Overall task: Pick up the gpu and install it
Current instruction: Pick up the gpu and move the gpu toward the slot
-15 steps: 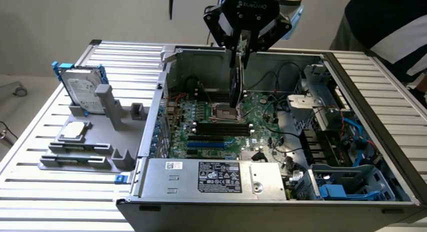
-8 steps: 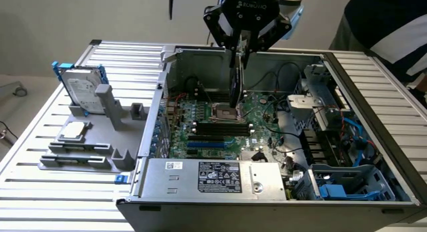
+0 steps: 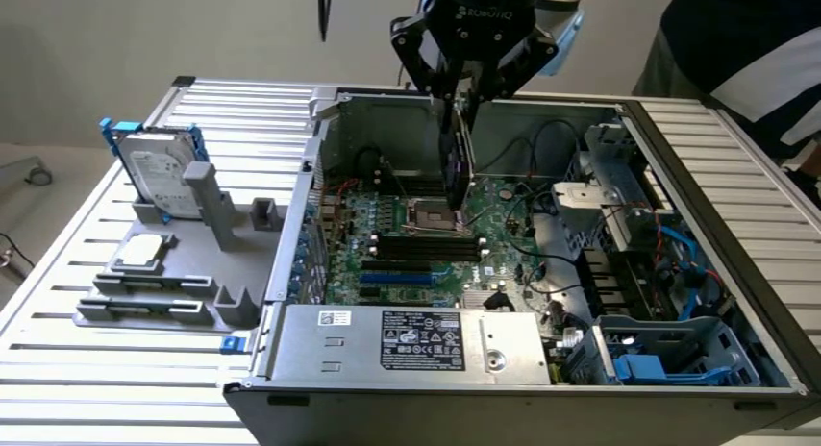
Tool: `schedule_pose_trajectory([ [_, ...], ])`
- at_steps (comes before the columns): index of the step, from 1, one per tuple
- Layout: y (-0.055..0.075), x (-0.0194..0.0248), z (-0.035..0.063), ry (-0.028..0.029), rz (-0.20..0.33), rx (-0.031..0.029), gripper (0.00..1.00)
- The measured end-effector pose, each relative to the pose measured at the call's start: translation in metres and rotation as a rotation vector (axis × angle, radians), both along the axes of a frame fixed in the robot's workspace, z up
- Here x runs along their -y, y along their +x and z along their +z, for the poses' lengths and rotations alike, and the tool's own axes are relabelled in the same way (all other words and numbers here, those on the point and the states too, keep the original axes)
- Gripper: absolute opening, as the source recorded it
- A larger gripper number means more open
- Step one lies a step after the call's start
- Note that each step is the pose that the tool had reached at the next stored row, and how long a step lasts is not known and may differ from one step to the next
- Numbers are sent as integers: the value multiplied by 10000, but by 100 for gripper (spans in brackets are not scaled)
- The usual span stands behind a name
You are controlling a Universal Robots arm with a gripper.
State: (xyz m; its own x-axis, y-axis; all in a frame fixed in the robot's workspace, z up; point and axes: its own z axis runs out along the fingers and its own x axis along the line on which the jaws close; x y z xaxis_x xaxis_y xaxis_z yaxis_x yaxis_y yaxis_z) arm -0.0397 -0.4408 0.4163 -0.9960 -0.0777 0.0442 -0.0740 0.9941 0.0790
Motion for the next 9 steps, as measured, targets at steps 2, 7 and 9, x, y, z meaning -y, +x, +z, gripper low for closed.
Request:
schedule_pose_trajectory([
  [2,0,0,-7,7,376,6,27],
  [7,0,0,-23,20,1275,19,27],
  [9,0,0,-31,26,1641,24,27],
])
